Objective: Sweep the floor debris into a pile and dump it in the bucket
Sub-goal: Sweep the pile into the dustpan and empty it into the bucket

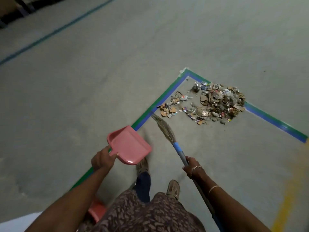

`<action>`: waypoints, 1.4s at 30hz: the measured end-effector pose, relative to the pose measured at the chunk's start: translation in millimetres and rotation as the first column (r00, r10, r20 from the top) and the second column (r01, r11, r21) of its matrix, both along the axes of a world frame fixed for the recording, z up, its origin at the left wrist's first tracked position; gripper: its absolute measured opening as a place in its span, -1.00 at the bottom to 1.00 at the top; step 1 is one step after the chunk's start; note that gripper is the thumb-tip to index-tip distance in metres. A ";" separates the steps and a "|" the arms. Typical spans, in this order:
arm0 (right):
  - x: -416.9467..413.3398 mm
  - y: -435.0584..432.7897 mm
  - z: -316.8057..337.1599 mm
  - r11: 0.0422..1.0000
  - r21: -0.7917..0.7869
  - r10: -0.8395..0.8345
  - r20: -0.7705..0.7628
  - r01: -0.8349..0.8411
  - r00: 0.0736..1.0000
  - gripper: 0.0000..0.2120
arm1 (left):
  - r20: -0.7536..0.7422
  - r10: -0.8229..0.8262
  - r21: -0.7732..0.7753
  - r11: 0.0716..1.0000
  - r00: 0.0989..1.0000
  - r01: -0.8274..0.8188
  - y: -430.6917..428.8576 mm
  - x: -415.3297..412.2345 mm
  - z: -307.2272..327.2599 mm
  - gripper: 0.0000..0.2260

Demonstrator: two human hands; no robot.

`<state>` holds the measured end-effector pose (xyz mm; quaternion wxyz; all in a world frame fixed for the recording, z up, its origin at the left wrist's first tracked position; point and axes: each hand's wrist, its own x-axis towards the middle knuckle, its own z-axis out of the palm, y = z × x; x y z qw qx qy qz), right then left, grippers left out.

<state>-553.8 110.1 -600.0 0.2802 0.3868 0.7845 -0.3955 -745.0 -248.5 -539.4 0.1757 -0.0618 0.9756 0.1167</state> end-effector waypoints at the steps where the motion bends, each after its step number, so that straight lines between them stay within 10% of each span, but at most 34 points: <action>1: -4.7 3.2 -4.1 1.000 0.011 -0.016 0.006 0.016 1.000 -0.61 | 0.003 -0.015 0.004 1.000 1.000 0.015 5.3 -13.1 -3.6 -0.46; 15: -174.1 28.1 -12.0 0.997 -0.063 -0.055 -0.014 0.054 0.998 -0.47 | 0.079 -0.216 0.010 0.976 0.973 0.216 66.8 -201.8 -34.7 -0.49; 27: -319.8 74.2 -143.2 0.930 -0.214 -0.293 0.059 0.299 0.954 -0.80 | 0.079 -0.238 -0.073 0.967 0.968 0.244 118.5 -249.9 -106.0 -0.45; 42: -232.6 208.8 -180.7 0.809 -0.080 -0.587 -0.073 0.582 0.806 -0.61 | 0.127 -0.305 -0.058 0.948 0.944 0.314 243.0 -259.0 -159.8 -0.46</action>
